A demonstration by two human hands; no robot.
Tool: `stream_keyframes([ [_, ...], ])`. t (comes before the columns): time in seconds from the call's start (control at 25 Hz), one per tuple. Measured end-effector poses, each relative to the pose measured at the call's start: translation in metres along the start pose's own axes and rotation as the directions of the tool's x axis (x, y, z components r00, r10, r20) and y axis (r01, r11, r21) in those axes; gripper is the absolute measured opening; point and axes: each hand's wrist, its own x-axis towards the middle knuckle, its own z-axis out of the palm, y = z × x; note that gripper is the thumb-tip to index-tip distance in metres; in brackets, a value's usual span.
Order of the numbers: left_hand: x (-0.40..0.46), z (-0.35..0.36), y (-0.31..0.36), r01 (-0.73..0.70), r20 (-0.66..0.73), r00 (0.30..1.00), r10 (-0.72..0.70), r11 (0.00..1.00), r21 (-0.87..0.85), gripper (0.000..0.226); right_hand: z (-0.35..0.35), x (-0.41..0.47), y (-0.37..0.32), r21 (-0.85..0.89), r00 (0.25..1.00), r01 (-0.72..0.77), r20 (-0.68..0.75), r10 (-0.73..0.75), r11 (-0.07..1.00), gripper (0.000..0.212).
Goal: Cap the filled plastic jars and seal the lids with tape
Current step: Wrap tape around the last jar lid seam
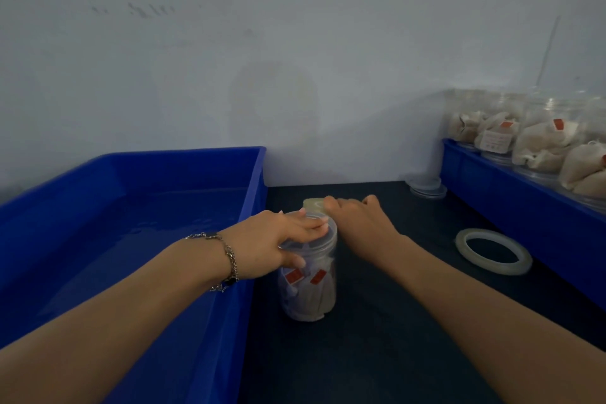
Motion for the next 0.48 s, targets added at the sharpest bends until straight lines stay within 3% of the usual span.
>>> stream_keyframes([
  [0.16,-0.004,-0.002,-0.001,0.012,-0.034,0.999,-0.008,0.993,0.12,0.061,0.001,-0.005,-0.003,0.299,0.989,-0.005,0.143,-0.039,0.954,0.061],
  [0.28,-0.009,-0.012,0.003,-0.023,-0.073,0.996,0.053,0.931,0.365,0.063,0.002,-0.021,-0.006,0.282,0.995,-0.008,0.094,-0.019,0.959,0.058],
  [0.36,-0.008,-0.013,0.011,-0.027,-0.095,0.994,0.062,0.945,0.327,0.06,-0.002,-0.032,-0.01,0.354,0.998,-0.027,0.062,0.005,0.935,0.057],
  [0.44,-0.003,-0.006,0.016,0.087,-0.219,0.976,-0.016,0.943,0.321,0.052,-0.006,-0.041,-0.008,0.307,0.998,-0.022,0.062,0.003,0.951,0.063],
  [0.48,0.0,0.001,0.018,0.185,-0.27,0.96,-0.08,0.902,0.391,0.063,-0.006,-0.045,-0.007,0.238,0.997,-0.004,0.071,-0.013,0.971,0.064],
])
